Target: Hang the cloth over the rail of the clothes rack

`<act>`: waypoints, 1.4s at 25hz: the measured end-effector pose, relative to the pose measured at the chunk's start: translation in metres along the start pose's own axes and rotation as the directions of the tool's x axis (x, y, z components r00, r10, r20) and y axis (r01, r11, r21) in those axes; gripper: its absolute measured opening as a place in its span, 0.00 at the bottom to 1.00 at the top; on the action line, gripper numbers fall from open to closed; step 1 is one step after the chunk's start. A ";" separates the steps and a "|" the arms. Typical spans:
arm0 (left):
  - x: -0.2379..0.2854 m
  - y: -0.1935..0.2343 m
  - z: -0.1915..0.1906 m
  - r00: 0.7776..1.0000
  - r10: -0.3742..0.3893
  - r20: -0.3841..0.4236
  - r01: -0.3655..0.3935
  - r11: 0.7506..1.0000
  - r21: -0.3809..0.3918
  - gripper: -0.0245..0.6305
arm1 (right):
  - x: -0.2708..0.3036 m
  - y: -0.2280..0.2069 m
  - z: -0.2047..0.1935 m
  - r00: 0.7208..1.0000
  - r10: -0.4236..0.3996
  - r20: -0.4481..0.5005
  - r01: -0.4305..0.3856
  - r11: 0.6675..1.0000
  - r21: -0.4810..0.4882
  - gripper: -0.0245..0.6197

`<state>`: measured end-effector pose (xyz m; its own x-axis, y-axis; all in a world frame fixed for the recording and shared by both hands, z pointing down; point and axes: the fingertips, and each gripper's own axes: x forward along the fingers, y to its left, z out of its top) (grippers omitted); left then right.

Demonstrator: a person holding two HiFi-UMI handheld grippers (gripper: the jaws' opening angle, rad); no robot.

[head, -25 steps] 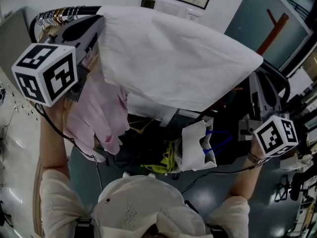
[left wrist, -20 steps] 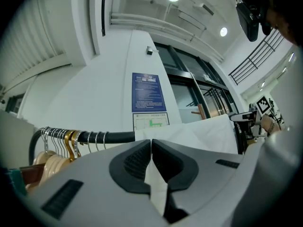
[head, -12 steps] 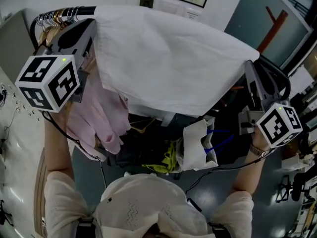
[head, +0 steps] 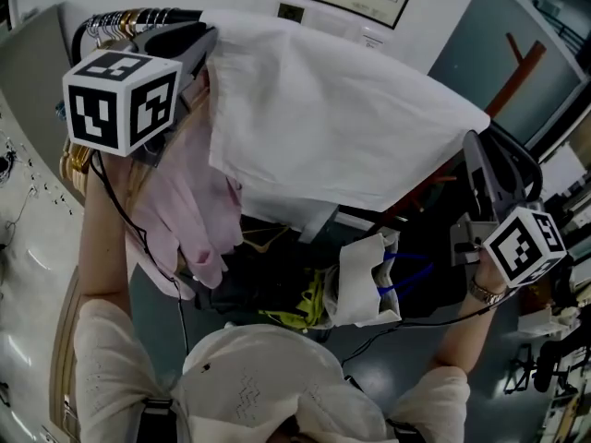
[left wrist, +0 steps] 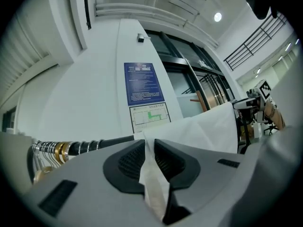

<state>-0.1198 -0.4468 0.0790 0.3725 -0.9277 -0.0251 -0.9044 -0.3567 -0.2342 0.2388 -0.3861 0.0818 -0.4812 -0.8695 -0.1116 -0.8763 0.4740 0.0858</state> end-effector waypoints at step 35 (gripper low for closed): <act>0.001 0.001 0.004 0.992 0.048 0.117 -0.034 0.993 -0.117 0.07 | -0.013 -0.019 0.001 0.989 -0.135 0.058 0.137 0.990 -0.017 0.07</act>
<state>-0.1194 -0.4480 0.0750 0.3507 -0.9245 -0.1497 -0.9347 -0.3355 -0.1176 0.2619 -0.3836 0.0809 -0.3585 -0.9161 -0.1795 -0.9334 0.3484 0.0863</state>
